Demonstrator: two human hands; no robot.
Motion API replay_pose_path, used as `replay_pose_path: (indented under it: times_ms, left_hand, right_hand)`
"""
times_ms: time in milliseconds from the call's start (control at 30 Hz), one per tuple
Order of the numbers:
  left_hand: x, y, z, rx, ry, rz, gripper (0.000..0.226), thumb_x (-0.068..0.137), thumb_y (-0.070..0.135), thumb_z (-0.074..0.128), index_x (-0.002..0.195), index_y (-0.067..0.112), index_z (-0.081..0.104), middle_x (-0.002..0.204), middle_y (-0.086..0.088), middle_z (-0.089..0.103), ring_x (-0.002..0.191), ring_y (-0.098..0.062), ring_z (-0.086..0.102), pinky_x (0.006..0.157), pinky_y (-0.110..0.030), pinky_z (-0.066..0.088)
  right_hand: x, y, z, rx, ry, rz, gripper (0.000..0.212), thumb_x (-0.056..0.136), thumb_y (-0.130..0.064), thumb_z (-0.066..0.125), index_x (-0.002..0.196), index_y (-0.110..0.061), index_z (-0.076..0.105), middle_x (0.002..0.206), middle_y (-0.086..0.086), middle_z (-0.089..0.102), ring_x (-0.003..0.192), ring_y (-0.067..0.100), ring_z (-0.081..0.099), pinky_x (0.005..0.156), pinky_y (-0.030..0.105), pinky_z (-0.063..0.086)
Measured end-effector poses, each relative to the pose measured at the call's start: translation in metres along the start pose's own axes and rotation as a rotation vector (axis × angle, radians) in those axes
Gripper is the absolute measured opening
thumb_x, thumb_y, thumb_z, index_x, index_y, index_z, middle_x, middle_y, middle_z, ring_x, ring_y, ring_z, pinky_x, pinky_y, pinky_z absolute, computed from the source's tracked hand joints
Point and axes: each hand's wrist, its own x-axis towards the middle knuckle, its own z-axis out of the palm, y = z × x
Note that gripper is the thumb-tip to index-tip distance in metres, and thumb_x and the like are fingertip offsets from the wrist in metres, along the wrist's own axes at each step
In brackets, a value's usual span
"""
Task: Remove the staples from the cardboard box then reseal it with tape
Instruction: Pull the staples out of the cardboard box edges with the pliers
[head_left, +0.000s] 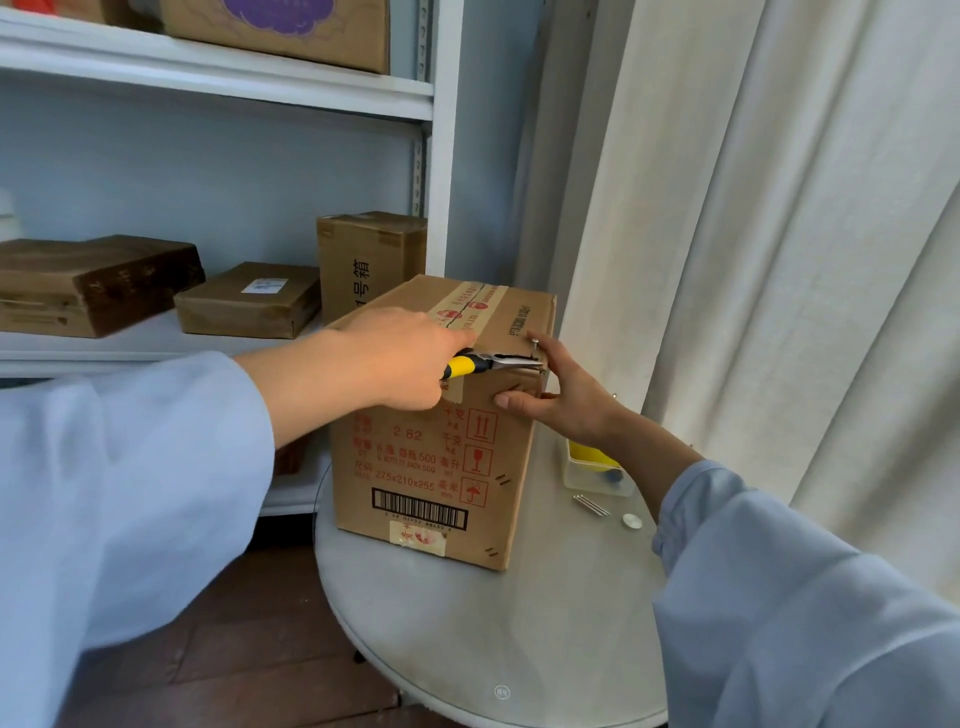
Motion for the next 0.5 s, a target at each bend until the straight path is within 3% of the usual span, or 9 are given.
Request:
replay_pose_path:
  times_ms: [100, 267, 500]
  left_hand:
    - [-0.002, 0.002, 0.009, 0.04, 0.055, 0.016, 0.064, 0.092, 0.021, 0.048, 0.147, 0.036, 0.021, 0.138, -0.005, 0.051, 0.102, -0.025, 0.06, 0.065, -0.031, 0.047]
    - [-0.005, 0.009, 0.017, -0.05, 0.086, -0.054, 0.061, 0.09, 0.019, 0.048, 0.145, 0.037, 0.028, 0.138, -0.006, 0.051, 0.106, -0.029, 0.058, 0.068, -0.032, 0.048]
    - [-0.011, 0.019, 0.033, -0.2, 0.137, -0.143, 0.071, 0.09, 0.019, 0.048, 0.15, 0.038, 0.015, 0.15, -0.005, 0.037, 0.119, -0.031, 0.053, 0.078, -0.039, 0.053]
  right_hand:
    - [0.001, 0.0, 0.0, 0.006, -0.007, 0.003, 0.094, 0.078, -0.045, 0.073, 0.15, -0.033, 0.013, 0.149, 0.003, 0.036, 0.134, 0.029, 0.04, 0.113, 0.046, 0.034]
    - [0.001, 0.003, 0.001, 0.011, 0.0, 0.013, 0.096, 0.077, -0.046, 0.074, 0.15, -0.032, 0.014, 0.147, 0.004, 0.04, 0.133, 0.029, 0.042, 0.112, 0.048, 0.035]
    - [0.0, 0.001, 0.001, 0.003, 0.001, 0.016, 0.094, 0.077, -0.044, 0.075, 0.149, -0.032, 0.016, 0.144, 0.002, 0.044, 0.131, 0.027, 0.044, 0.111, 0.047, 0.036]
